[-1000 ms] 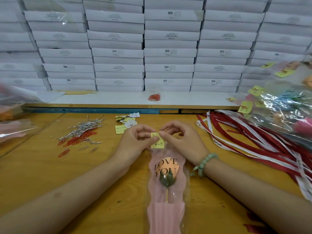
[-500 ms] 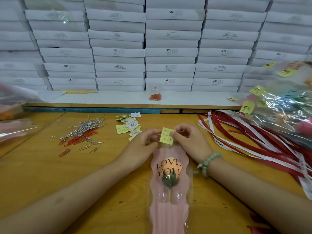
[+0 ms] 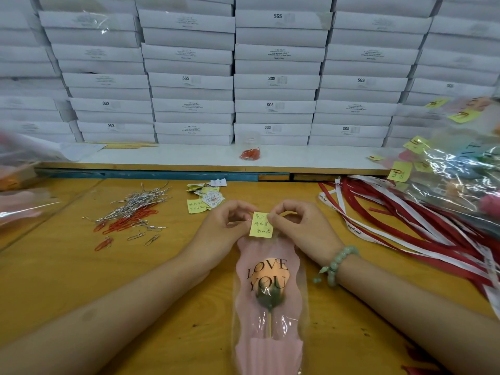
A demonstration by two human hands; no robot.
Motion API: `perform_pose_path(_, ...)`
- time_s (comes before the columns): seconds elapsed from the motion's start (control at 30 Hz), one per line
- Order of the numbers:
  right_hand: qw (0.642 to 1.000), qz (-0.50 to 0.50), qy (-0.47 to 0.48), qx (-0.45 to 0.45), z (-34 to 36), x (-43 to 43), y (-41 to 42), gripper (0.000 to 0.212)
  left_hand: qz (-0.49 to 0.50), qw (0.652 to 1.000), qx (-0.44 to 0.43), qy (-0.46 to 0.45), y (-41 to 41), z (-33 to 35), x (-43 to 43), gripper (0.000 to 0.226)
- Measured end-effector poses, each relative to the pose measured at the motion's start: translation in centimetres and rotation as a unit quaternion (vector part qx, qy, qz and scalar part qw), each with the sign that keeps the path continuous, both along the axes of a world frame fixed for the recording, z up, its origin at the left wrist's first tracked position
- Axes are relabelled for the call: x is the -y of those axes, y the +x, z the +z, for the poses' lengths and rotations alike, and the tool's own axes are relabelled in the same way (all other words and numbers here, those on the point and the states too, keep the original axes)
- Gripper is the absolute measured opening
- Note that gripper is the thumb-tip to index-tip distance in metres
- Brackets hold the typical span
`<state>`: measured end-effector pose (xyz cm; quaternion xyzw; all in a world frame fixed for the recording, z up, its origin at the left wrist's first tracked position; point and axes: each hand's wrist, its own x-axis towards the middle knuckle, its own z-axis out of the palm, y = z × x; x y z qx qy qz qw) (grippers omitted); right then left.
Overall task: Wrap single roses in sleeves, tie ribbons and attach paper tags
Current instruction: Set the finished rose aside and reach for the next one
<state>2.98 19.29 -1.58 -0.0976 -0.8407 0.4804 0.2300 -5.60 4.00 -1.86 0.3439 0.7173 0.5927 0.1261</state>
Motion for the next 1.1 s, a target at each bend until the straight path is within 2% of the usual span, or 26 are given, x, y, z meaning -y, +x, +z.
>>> perform_pose_path(0.2,0.999,0.026,-0.038,-0.001,0.0,-0.2,-0.1,0.009,-0.003,0.998,0.053,0.013,0.2,0.1,-0.1,0.02)
perform_pose_path(0.37,0.998,0.049,-0.027,-0.011,0.0,-0.2,-0.1,0.021,-0.027,0.999,-0.019,-0.02,0.2,-0.1,-0.1,0.014)
perform_pose_path(0.5,0.999,0.026,-0.033,-0.017,0.1,-0.3,-0.2,0.011,-0.022,0.999,-0.024,-0.033,0.0,-0.1,0.1,0.014)
perform_pose_path(0.73,0.994,0.088,-0.025,0.064,1.0,-0.9,-1.1,0.038,-0.034,0.997,-0.037,-0.058,0.3,0.0,0.2,0.014)
perform_pose_path(0.97,0.962,0.165,0.141,0.166,2.0,-0.5,-5.0,0.043,-0.038,0.996,-0.046,-0.066,0.4,0.1,0.1,0.016)
perform_pose_path(1.1,0.906,0.179,0.313,0.22,1.8,0.2,-7.0,0.045,-0.03,0.996,-0.048,-0.074,0.3,-0.1,0.1,0.018)
